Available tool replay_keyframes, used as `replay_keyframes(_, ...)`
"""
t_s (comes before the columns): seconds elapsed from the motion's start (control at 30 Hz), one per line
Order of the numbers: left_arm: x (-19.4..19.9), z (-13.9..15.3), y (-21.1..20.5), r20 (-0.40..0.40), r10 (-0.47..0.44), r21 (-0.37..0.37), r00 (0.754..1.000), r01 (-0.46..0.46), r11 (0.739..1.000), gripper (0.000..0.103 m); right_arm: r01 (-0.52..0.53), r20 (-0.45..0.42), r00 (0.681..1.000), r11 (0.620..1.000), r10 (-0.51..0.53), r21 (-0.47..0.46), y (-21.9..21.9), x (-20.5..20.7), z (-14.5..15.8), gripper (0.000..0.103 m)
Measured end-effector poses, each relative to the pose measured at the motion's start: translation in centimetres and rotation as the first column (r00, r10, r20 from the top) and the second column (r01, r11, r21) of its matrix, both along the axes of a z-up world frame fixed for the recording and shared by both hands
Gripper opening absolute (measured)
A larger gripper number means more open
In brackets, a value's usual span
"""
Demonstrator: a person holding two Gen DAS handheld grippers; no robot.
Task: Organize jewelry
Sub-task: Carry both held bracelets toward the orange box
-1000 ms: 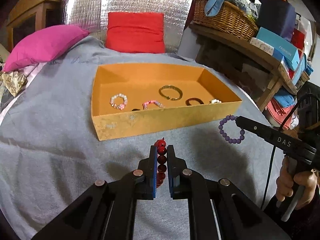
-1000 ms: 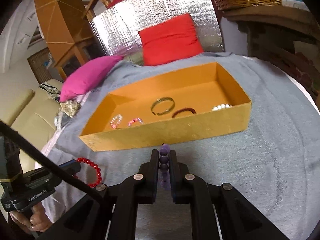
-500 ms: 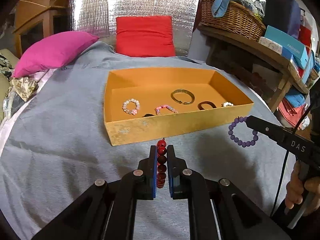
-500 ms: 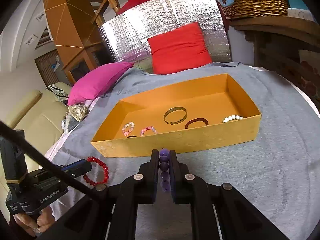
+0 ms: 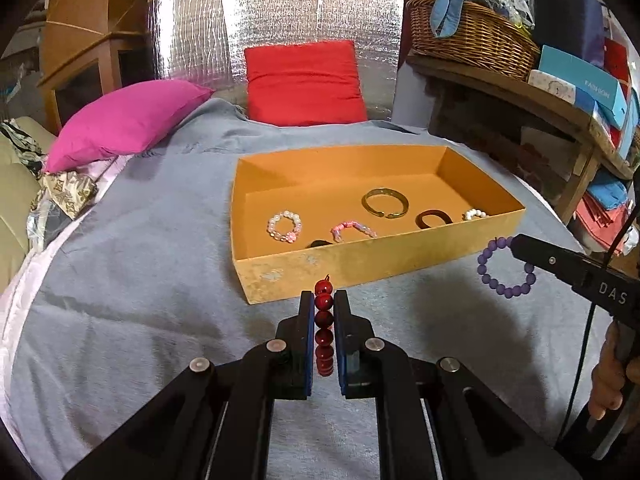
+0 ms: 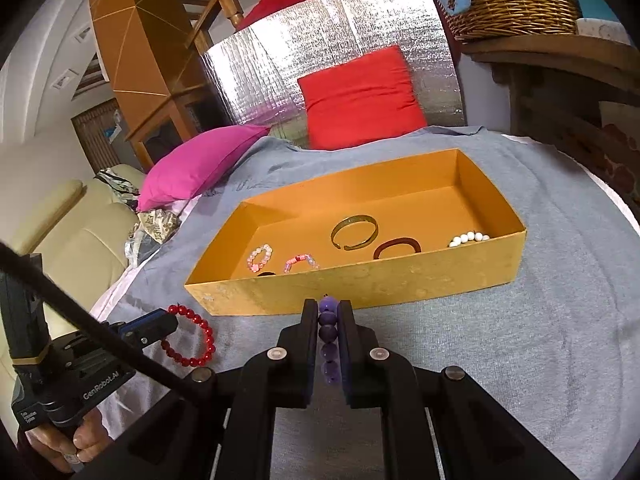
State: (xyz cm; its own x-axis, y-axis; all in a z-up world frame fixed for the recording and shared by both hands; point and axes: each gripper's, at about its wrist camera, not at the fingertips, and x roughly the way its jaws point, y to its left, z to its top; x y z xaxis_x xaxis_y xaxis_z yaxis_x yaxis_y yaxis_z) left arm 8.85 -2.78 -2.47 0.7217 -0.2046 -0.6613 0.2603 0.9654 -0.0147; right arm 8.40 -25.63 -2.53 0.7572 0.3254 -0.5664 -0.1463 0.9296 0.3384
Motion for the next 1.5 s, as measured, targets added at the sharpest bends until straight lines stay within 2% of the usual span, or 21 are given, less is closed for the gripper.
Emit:
replay_keyframes(0.4,-0.2,0.7,-0.5,0.036,0.000,0.012,0.999,-0.001,1.000,0.010,0.014,0.017,1.000,1.000,-0.015,0.023,-1.5,-0.3,0.6,0.011)
replay_keyframes(0.8,-0.1,1.9,-1.0,0.079,0.007,0.019,0.997,-0.008,1.000,0.010,0.052,0.076,0.996,0.998,-0.055,0.040,-3.1,-0.1,3.2,0.011)
replay_keyframes(1.5,0.2,3.9,-2.3,0.119,0.014,0.024,0.993,-0.017,1.000,0.010,0.017,0.111,0.994,0.999,-0.021,0.038,-1.3,2.2,4.7,0.011)
